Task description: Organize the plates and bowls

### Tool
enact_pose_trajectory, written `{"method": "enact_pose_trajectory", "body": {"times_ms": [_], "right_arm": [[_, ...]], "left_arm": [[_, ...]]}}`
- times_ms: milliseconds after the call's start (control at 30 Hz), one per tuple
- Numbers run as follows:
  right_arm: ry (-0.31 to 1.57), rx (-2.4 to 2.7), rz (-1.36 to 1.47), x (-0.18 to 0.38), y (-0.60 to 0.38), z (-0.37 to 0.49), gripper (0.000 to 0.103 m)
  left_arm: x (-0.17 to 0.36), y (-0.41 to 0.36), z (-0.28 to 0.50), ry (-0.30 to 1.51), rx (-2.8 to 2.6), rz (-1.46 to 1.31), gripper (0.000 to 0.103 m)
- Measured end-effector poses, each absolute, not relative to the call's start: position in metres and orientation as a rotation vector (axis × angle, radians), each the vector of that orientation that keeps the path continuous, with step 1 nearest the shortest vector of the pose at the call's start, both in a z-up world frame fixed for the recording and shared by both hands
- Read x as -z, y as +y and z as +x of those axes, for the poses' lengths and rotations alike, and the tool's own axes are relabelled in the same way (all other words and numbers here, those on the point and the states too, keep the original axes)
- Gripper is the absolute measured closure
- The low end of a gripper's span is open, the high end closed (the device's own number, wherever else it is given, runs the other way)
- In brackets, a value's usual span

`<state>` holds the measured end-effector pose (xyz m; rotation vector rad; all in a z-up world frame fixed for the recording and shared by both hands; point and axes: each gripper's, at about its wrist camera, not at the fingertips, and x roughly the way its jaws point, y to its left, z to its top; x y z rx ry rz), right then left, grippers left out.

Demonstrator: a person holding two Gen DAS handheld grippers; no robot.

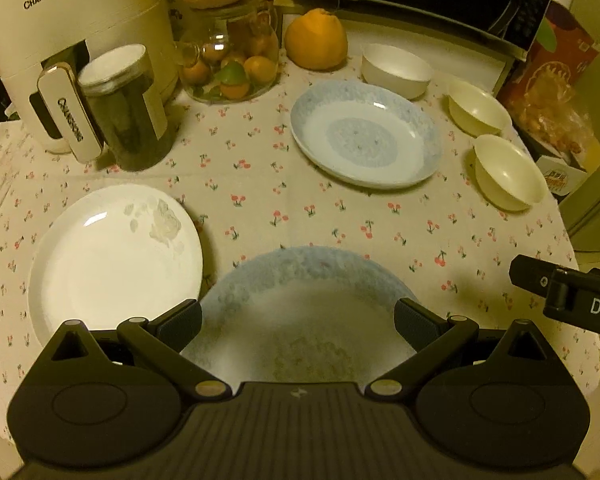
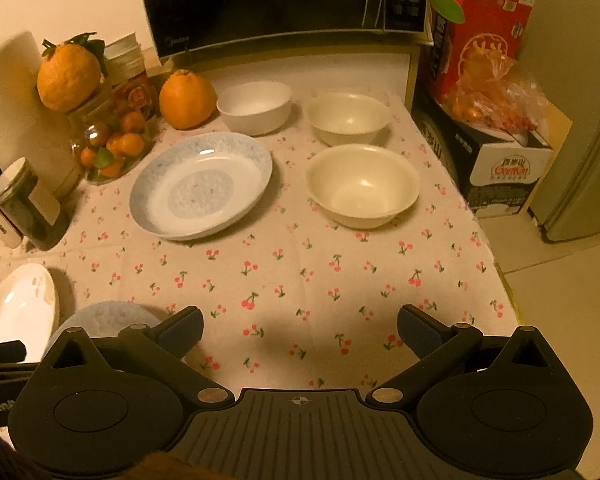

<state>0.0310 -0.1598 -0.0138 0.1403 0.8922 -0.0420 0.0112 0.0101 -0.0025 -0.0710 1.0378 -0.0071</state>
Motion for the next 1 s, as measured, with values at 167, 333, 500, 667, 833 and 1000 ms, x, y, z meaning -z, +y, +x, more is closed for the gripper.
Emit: {"method": "enact_pose_trajectory", "body": {"times_ms": [167,333,500,667,833,1000], "right_arm": [[0.895,-0.017,0.184,0.002,-0.16,0.042,0.0],[0.871,-0.042,0.169,-0.007,-0.158,0.059,0.0],[0.896,-0.09,0.292,-0.001,-0.167,0.085,0.0],[0.908,-0.134,0.444,0.017,-0.176,0.107,0.0],[0.926,-0.208,0.626,0.044,-0.183,0.129,0.0],[0.91,-0.202,0.747,0.062,-0.188,0.15,0.0]], "left_arm": [[-0.006,0.01,0.021,1.003,0.012,-0.032,0.001],[-0.013,0.011,0.038,0.996,0.044,-0.029,0.006],[-0.016,0.013,0.062,1.025,0.056,-0.056,0.009],[-0.005,0.025,0.089,1.034,0.061,-0.171,0.005],[0.015,0.038,0.115,1.01,0.082,-0.247,0.009],[0.025,0.047,0.133,0.944,0.108,-0.341,0.014]]}}
